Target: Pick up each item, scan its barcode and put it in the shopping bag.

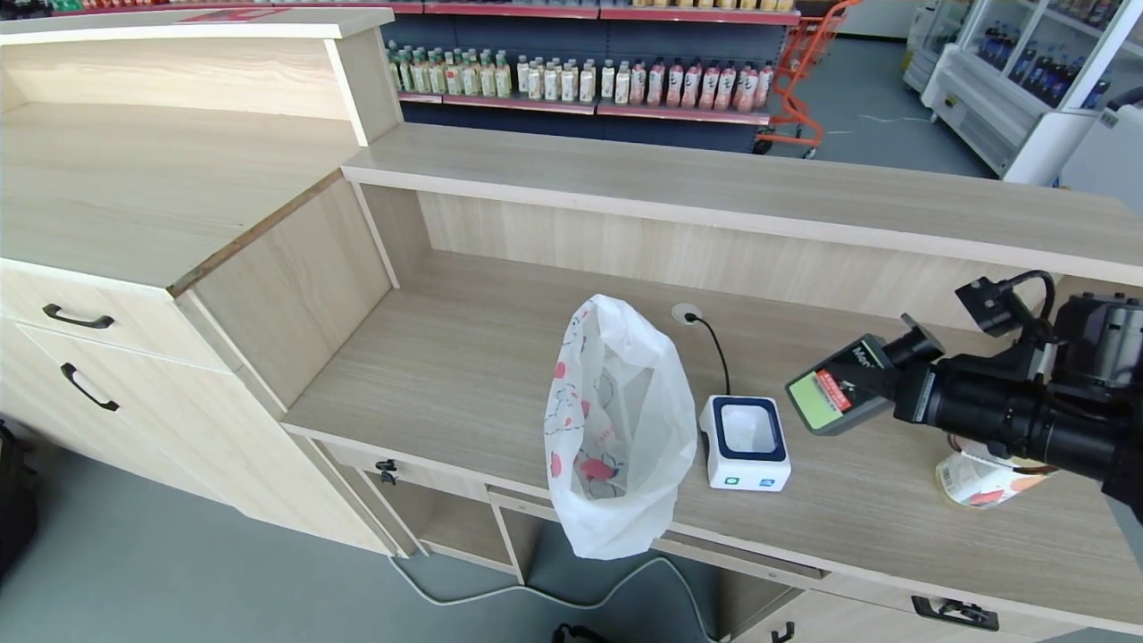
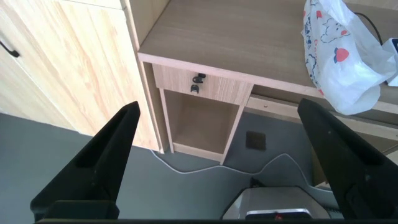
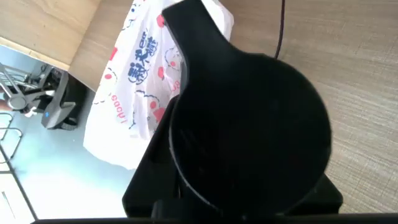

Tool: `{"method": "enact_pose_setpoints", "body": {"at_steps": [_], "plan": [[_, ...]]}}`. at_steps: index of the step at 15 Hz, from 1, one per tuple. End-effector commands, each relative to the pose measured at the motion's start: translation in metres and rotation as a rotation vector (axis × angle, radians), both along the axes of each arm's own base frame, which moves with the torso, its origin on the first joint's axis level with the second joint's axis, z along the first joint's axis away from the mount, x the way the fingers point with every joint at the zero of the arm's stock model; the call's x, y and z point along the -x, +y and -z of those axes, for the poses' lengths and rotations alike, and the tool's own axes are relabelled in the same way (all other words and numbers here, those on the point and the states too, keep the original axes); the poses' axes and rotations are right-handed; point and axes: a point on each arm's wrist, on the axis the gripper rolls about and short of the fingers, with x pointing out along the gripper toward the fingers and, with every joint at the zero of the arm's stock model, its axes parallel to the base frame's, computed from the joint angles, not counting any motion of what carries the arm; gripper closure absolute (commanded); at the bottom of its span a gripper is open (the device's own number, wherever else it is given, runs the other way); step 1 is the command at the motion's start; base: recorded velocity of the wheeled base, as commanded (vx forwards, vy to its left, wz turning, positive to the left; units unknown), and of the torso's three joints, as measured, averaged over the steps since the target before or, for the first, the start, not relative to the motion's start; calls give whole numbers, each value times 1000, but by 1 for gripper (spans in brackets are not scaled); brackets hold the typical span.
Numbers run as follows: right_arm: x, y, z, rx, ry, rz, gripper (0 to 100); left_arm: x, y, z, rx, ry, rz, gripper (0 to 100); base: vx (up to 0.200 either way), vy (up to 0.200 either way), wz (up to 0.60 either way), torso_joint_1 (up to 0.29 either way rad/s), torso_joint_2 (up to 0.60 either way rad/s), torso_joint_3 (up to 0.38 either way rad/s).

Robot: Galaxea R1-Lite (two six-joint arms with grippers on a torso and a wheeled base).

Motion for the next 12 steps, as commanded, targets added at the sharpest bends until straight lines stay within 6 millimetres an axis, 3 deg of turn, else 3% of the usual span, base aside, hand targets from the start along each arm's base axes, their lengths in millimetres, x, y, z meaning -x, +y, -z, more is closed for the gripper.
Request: {"method": "enact_pose_setpoints", "body": {"at_steps": [1,6,12], "plan": [[-12,1,15,3,50,-3,100,0,0,0,0,0,1,0,0,0,0,0,0,0],[-30,13,25,31,65,5,100,0,0,0,0,1,1,0,0,0,0,0,0,0],[-36,36,36,75,73,-73,100,0,0,0,0,0,1,0,0,0,0,0,0,0]]}}
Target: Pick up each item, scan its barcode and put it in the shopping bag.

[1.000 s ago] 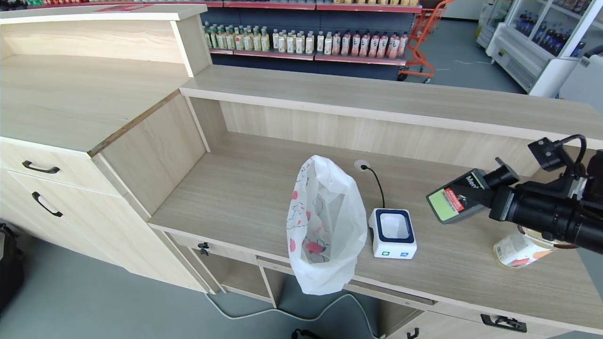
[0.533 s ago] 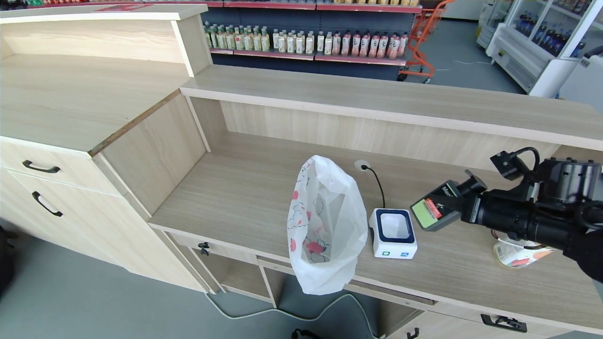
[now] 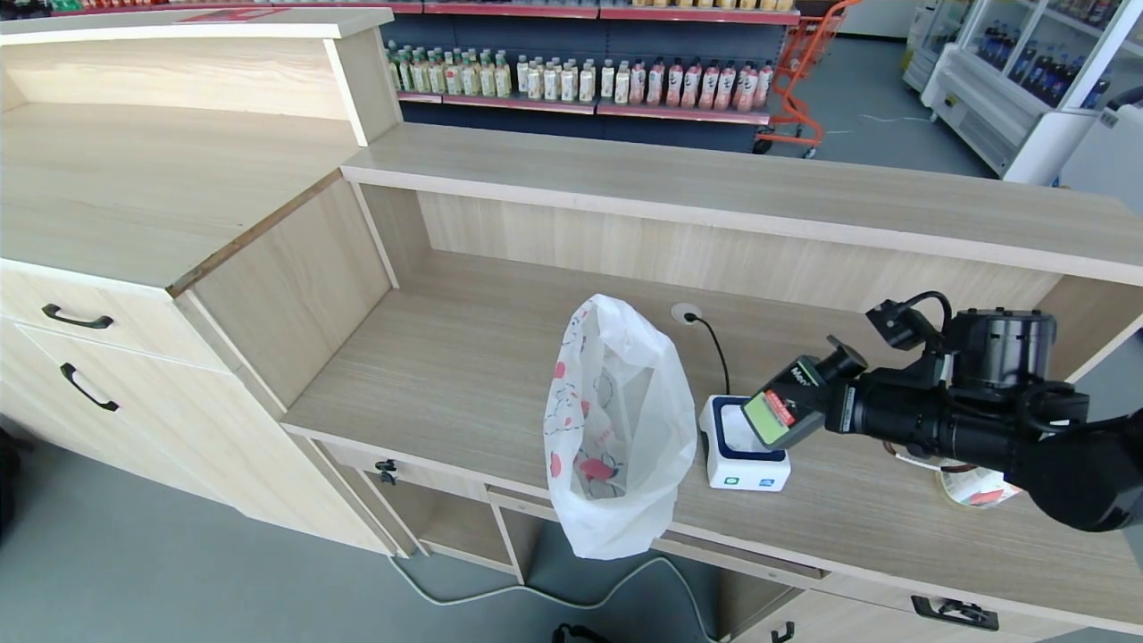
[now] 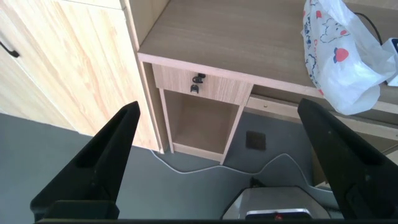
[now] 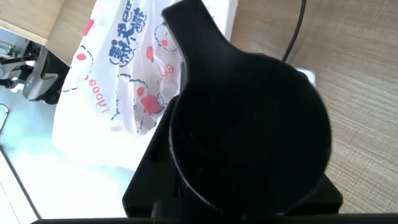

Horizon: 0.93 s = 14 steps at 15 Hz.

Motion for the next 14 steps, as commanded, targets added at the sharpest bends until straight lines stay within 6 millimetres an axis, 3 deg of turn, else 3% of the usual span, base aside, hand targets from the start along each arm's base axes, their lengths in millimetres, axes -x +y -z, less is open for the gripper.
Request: {"method": "enact_pose_setpoints", "body": {"at_steps": [1,14], "plan": [[0,6,8,20,19,-12,100,0,0,0,0,-1,0,0,0,0,0,0,0,0],[-12,15,16,42,28,40,100,0,0,0,0,-1,0,0,0,0,0,0,0,0]]}}
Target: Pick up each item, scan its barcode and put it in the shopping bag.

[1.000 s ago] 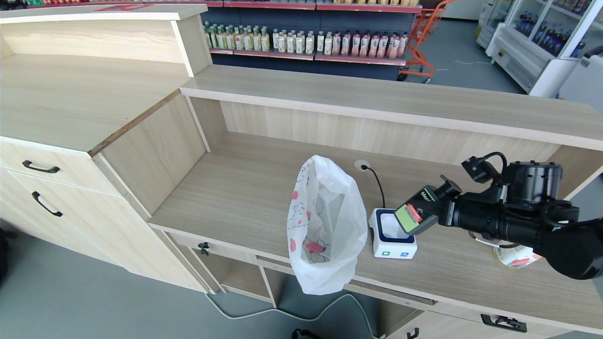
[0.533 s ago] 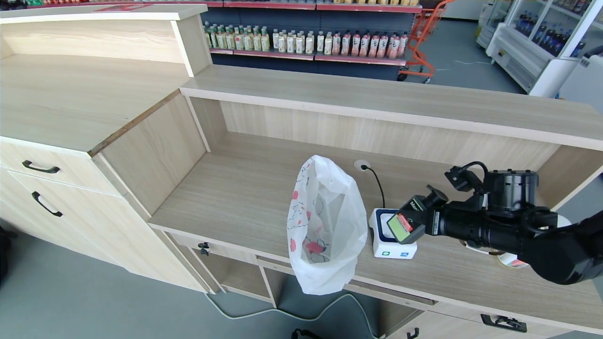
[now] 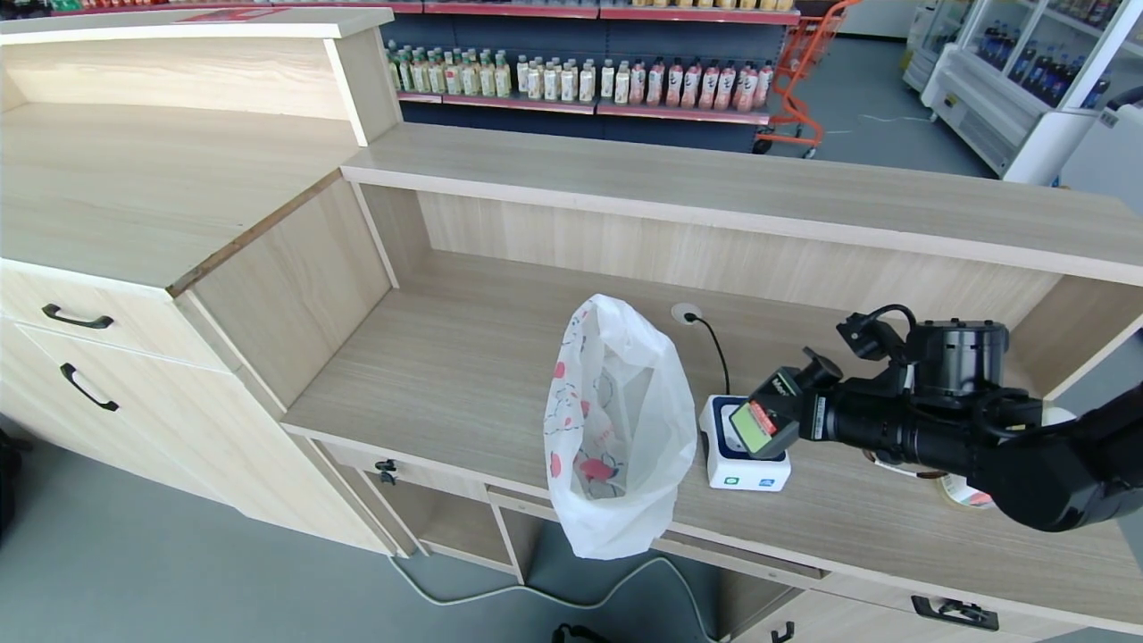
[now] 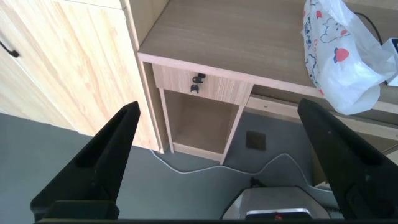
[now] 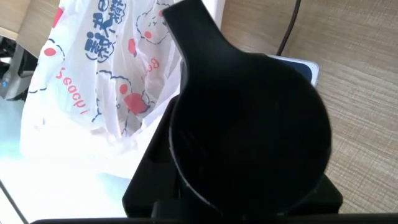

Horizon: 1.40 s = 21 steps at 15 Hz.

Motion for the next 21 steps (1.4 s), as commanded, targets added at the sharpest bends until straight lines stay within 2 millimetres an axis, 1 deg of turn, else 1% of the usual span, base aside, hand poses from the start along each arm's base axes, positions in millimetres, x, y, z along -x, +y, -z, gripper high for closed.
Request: {"method": "enact_pose_setpoints", "body": {"at_steps": [1,3,6,10,17,21], "plan": [[-6,0,-2,-10,-9,5,100,0,0,0,0,-1,0,0,0,0,0,0,0,0],[-11,0,-3,-34,-6,14,100,0,0,0,0,-1,0,0,0,0,0,0,0,0],[-15,1,0,-39,0,15,100,0,0,0,0,-1,0,0,0,0,0,0,0,0],[-18,1,6,-47,24,18,100,0,0,0,0,-1,0,0,0,0,0,0,0,0],[-25,4,7,-51,16,15,100,0,0,0,0,-1,0,0,0,0,0,0,0,0],[-29,5,10,-53,22,13,100,0,0,0,0,1,0,0,0,0,0,0,0,0]]}}
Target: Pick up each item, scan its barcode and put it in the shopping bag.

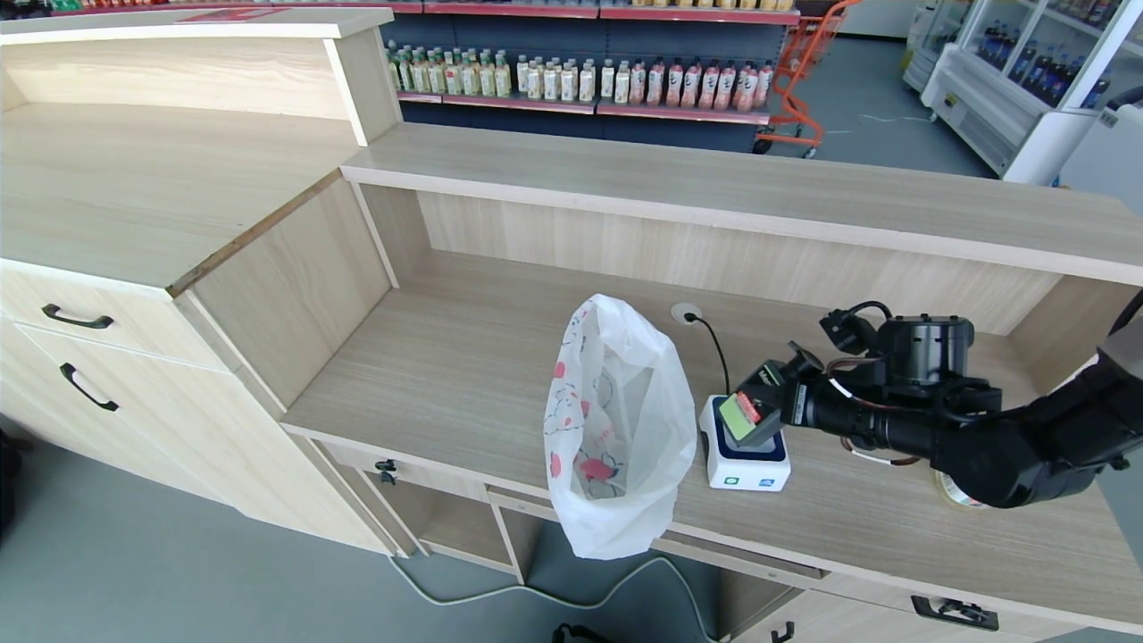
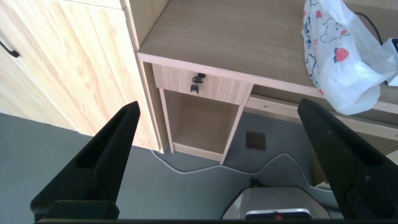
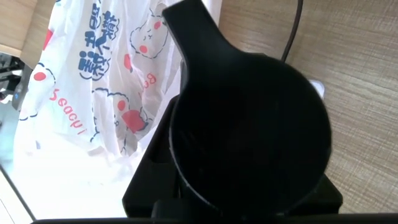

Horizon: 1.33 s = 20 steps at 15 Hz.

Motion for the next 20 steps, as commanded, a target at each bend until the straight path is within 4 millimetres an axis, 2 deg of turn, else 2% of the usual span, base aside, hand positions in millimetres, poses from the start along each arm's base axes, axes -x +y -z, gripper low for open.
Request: {"method": "enact_pose_setpoints", "body": {"at_steps": [1,3,7,20], "plan": [[-4,3,1,-9,0,-3,100,0,0,0,0,-1,0,0,0,0,0,0,0,0],[-8,7,-2,-18,-15,-12,100,0,0,0,0,-1,0,0,0,0,0,0,0,0],[-12,12,5,-15,0,-23,100,0,0,0,0,-1,0,0,0,0,0,0,0,0],[-15,18,10,-12,7,-37,100,0,0,0,0,1,0,0,0,0,0,0,0,0]]}}
